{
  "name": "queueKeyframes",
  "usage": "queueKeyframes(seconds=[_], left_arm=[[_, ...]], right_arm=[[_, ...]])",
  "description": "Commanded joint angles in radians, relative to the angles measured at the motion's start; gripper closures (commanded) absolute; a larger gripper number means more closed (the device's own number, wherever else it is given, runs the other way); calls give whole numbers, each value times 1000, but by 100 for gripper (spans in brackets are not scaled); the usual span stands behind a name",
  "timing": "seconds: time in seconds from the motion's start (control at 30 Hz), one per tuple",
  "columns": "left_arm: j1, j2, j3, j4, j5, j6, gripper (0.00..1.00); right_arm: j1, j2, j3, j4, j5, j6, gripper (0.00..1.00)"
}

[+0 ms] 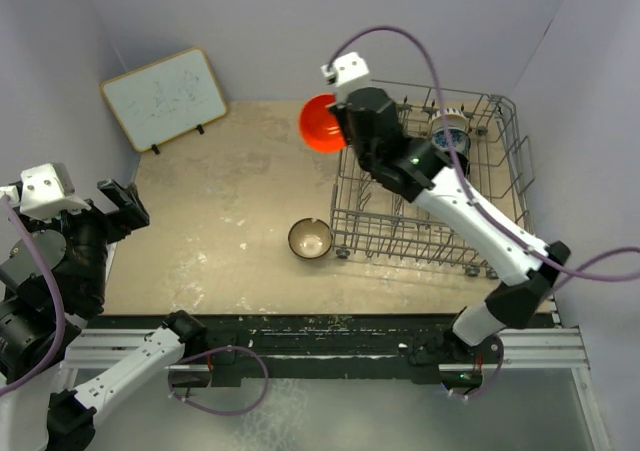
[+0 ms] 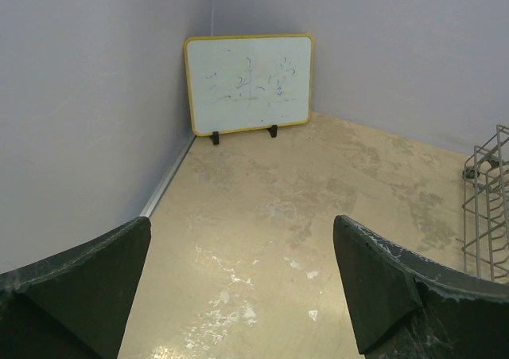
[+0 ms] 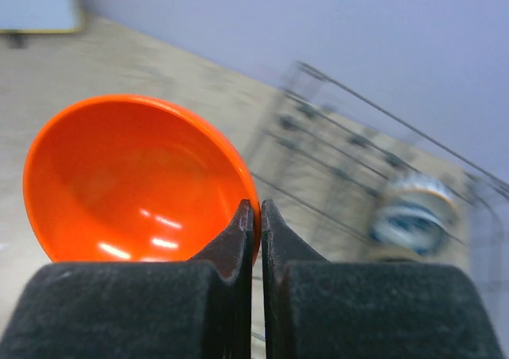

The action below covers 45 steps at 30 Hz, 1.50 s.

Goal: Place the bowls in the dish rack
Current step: Pick up the bowl from the center of the board, then adjust the dish rack at the center of the board.

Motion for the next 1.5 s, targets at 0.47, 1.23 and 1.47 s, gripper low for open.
queueKeyframes(seconds=[0.47,1.23,1.47], left_arm=[[-4,1,-51,84,58,-16,1],[-4,-27,-141,159,39,51,1],[-4,-23,-159,190,39,83,1]], right_arm=[[-340,-474,-571,369,541,-326,100],[-473,-411,-963,310,601,173,100],[-472,-481,-961,130,632,348,100]])
